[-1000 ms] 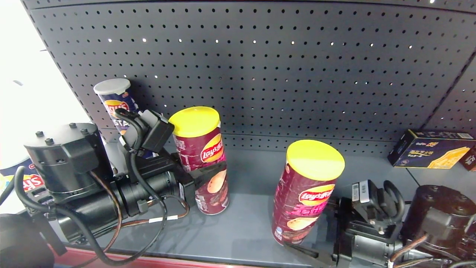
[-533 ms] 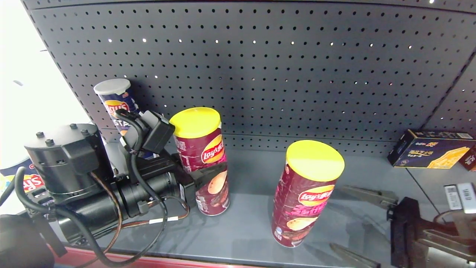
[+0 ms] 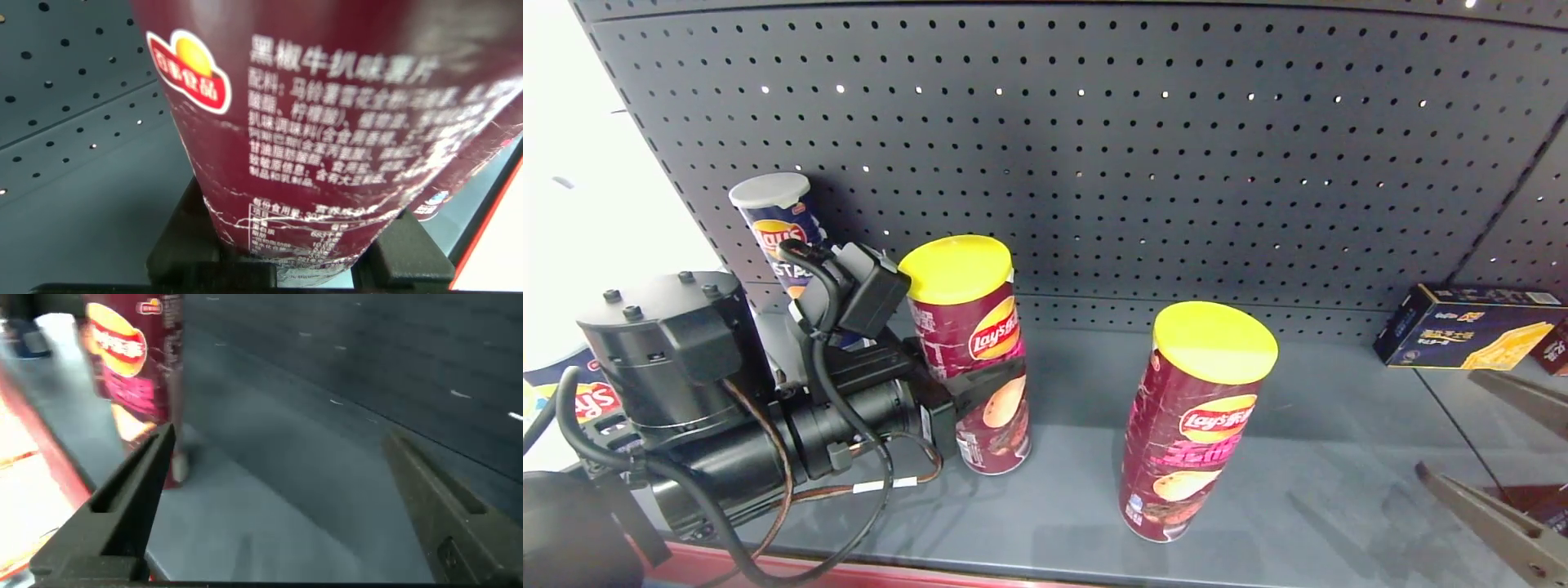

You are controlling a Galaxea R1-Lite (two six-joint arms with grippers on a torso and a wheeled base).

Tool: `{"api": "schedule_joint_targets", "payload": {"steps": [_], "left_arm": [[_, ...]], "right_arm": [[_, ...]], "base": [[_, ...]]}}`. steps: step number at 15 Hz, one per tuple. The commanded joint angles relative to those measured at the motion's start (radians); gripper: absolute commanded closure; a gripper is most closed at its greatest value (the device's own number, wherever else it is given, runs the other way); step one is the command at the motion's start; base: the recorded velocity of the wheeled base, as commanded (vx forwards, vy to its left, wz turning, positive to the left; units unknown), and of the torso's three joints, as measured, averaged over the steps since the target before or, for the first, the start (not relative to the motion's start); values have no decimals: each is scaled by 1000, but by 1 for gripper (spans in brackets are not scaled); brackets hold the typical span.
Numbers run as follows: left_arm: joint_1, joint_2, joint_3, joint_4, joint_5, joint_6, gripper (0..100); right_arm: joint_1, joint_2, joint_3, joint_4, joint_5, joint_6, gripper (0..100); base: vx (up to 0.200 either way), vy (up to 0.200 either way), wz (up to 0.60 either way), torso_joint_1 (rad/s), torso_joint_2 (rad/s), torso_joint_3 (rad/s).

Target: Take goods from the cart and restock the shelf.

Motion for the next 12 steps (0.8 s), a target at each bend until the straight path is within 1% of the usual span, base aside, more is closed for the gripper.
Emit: {"api": "schedule_joint_targets", "payload": {"steps": [1, 4, 6, 8, 9, 10, 12], "left_arm": [[-2, -1, 5, 0, 0, 0, 100], [-2, -17, 10, 1, 0, 0, 100], [-2, -24, 7, 0, 0, 0, 100], [-2, -30, 5, 0, -2, 0, 100], [-7, -32, 8, 0, -2, 0, 100], [-12, -40, 8, 0, -2, 0, 100], [-15, -50, 17, 0, 0, 0, 100]], "right_arm": [[-122, -254, 2, 176, -8, 14, 0], [-228, -528, 2, 477, -8, 30, 0], [-306, -725, -8, 710, -8, 63, 0], [-354, -846, -7, 847, -5, 79, 0], [-365, -886, 1, 900, -53, 86, 0], [-363, -884, 8, 900, -71, 97, 0], [-365, -884, 84, 882, -94, 82, 0]], "base": [[0, 0, 0, 0, 0, 0], [0, 0, 0, 0, 0, 0], [0, 0, 0, 0, 0, 0], [0, 0, 0, 0, 0, 0], [0, 0, 0, 0, 0, 0], [0, 0, 0, 0, 0, 0], [0, 0, 0, 0, 0, 0]]}}
